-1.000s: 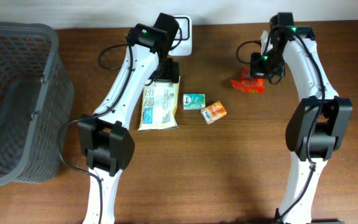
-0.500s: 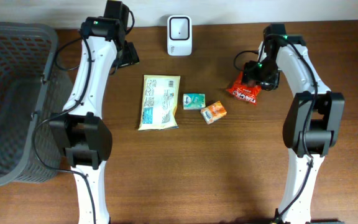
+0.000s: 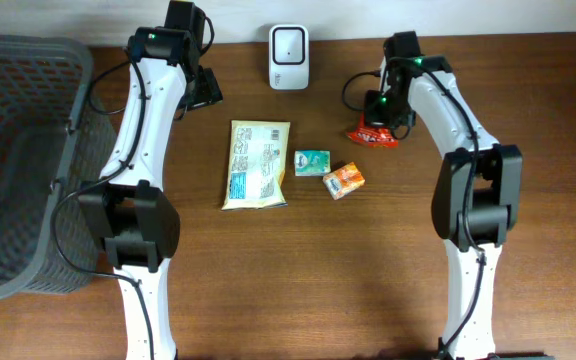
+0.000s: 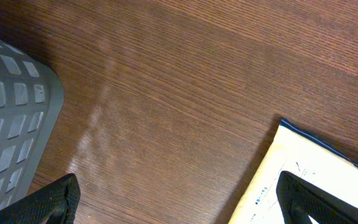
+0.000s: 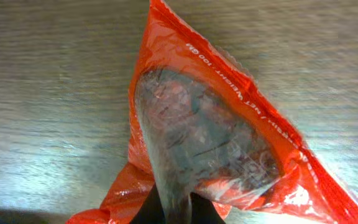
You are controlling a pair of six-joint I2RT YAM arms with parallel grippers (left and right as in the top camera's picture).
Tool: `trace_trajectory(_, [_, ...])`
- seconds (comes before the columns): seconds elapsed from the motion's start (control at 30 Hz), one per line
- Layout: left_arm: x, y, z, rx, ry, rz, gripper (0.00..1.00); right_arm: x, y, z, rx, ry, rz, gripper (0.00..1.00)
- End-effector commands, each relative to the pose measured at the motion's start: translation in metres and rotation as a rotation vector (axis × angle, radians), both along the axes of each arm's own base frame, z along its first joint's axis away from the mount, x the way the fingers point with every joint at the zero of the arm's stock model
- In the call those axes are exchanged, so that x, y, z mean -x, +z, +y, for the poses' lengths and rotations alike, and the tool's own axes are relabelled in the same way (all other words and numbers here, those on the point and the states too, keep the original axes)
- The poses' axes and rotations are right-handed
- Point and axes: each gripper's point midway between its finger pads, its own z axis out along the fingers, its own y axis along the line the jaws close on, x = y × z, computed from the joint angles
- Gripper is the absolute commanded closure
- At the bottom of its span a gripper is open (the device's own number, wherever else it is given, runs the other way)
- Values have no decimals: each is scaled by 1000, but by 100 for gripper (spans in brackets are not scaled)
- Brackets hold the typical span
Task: Scan the item barcode
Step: 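Carry the red snack bag to the barcode scanner with the right gripper, then move the red snack bag to the right table edge and release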
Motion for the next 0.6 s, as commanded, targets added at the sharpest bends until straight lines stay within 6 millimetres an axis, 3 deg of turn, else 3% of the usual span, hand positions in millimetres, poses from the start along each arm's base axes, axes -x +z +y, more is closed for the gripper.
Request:
trace_trajectory(0.0, [1,12,4,-2,20,-26,1,-26,23,35,-78,63,-88,96])
trace_trajectory(0.1, [1,12,4,-2,20,-26,1,-58,77,63,-169,117,-258,96])
trace_trajectory(0.27, [1,12,4,-2,20,-26,1,-99,141,115,-338,191,-536,96])
trace_trajectory(0.37, [1,12,4,-2,20,-26,1,-113,168,143,-393,199,-659,96])
trace_trajectory(0.43, [1,12,4,-2,20,-26,1,-117,175,160,-379,209,-715,96])
trace_trajectory(0.57, [1,12,4,-2,20,-26,1,-117,153,179,-271,166,-721,96])
